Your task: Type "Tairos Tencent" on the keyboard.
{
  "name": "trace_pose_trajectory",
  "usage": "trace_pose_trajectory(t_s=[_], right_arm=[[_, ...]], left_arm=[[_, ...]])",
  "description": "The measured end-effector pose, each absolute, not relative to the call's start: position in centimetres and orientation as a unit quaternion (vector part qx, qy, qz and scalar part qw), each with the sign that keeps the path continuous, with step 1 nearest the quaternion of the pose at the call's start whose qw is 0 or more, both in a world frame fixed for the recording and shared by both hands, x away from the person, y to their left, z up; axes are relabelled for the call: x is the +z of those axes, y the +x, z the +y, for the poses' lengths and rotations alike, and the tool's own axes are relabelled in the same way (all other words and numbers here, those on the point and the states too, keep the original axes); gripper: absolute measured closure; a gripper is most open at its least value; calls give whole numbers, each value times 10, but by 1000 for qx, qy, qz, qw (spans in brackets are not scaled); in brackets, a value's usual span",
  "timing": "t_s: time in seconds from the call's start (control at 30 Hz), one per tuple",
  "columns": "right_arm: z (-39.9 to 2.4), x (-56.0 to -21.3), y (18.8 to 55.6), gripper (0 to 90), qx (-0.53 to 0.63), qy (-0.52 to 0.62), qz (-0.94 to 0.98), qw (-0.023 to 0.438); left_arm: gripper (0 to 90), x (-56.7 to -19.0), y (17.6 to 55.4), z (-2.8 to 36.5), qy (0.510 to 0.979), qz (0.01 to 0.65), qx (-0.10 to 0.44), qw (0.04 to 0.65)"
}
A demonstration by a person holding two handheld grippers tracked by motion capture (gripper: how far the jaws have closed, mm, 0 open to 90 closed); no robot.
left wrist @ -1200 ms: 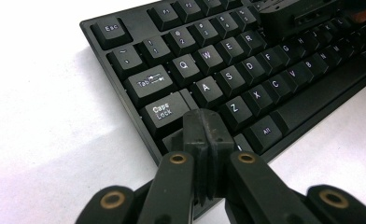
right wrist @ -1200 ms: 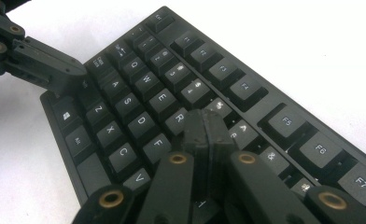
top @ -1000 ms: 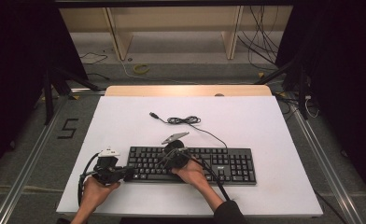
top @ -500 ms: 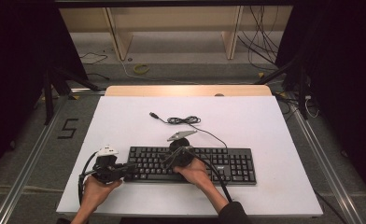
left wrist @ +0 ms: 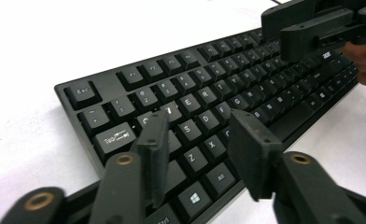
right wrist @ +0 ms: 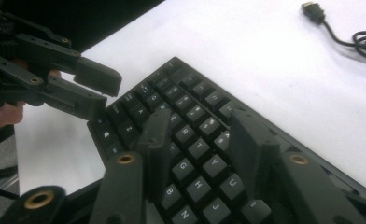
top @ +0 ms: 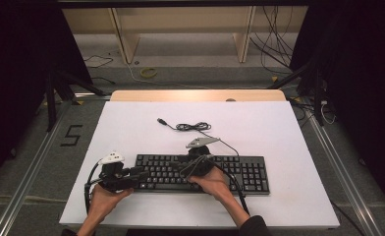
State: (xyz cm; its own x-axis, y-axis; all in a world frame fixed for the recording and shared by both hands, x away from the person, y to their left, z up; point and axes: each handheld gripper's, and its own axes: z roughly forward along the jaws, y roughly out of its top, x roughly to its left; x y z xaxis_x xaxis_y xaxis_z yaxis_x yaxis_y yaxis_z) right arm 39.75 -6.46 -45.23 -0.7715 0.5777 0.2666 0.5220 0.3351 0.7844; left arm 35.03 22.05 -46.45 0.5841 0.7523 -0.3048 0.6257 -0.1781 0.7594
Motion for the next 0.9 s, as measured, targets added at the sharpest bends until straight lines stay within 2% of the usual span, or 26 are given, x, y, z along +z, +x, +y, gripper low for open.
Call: trace_pose_trajectory(t_s=[0.07,0.2,0.47,0.63,0.9], right_arm=[[-69,-451,396,526,470,339,814,31],[-77,-450,394,480,474,345,809,37],[-88,-447,393,396,476,354,804,49],[-91,-445,393,374,478,355,802,51],[-97,-444,390,367,480,356,800,55]], left_arm=[[517,-464,351,220,762,452,70,458],[444,-465,354,219,758,456,70,461],[380,-466,358,215,756,457,72,463],[387,-467,359,214,755,460,72,463],[480,-469,361,213,757,462,71,457]])
